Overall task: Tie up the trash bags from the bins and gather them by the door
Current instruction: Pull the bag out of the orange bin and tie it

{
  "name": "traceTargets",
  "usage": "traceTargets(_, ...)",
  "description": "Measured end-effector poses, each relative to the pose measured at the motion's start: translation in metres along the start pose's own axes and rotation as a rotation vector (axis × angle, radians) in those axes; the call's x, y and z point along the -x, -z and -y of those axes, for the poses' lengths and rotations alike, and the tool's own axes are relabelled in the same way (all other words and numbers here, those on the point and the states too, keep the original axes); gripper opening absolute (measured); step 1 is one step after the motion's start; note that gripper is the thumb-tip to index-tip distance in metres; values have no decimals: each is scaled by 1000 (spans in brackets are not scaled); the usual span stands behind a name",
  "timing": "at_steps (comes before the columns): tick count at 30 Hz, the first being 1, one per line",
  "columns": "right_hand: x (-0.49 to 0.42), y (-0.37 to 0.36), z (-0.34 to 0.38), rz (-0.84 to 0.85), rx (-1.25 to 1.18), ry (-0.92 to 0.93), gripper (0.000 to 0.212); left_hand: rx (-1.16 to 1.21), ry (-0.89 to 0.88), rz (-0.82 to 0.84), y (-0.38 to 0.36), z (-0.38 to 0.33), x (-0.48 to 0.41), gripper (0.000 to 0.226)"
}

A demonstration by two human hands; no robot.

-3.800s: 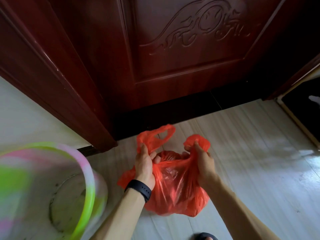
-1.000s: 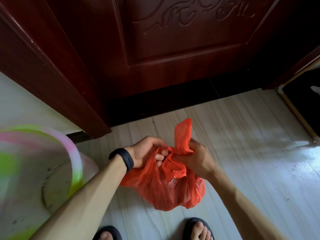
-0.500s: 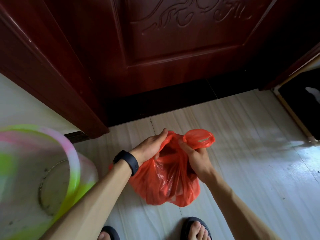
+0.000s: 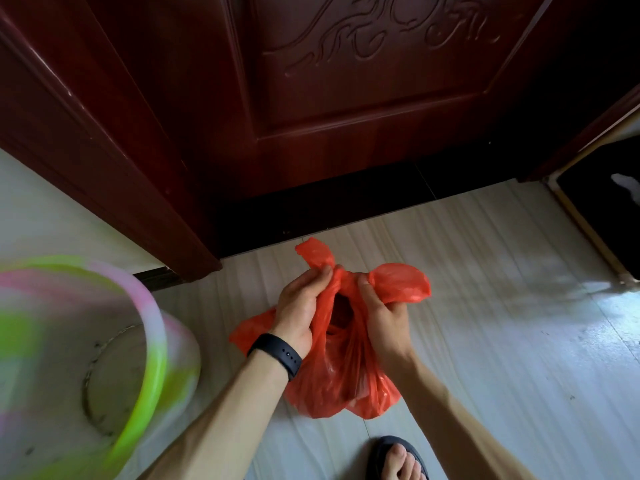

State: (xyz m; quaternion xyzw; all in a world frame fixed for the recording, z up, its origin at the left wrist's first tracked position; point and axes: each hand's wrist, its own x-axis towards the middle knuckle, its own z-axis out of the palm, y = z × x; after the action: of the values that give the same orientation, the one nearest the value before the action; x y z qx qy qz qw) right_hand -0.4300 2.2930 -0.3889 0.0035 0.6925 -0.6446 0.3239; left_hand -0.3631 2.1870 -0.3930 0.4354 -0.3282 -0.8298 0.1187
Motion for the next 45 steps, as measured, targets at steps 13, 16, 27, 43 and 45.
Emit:
traceTargets(13,-3,54,-2,-400,-738,-307,34,285,10,-238,30,-6,10,28)
traceTargets(16,-2,76,0,-486,-625,-312,32,175,-3,-251,40,-7,16,30)
traceTargets(27,-12,104,-9,-543,-442,-338,29,-5,-81,-401,54,-8,18,38)
traceTargets(43,60,98,-55,-228,-255,-215,100,-413,-132,-242,44,74,42,90)
traceTargets(45,81,90,-62,-154,-93,-123,66,-636,-234,-220,40,77,53,84)
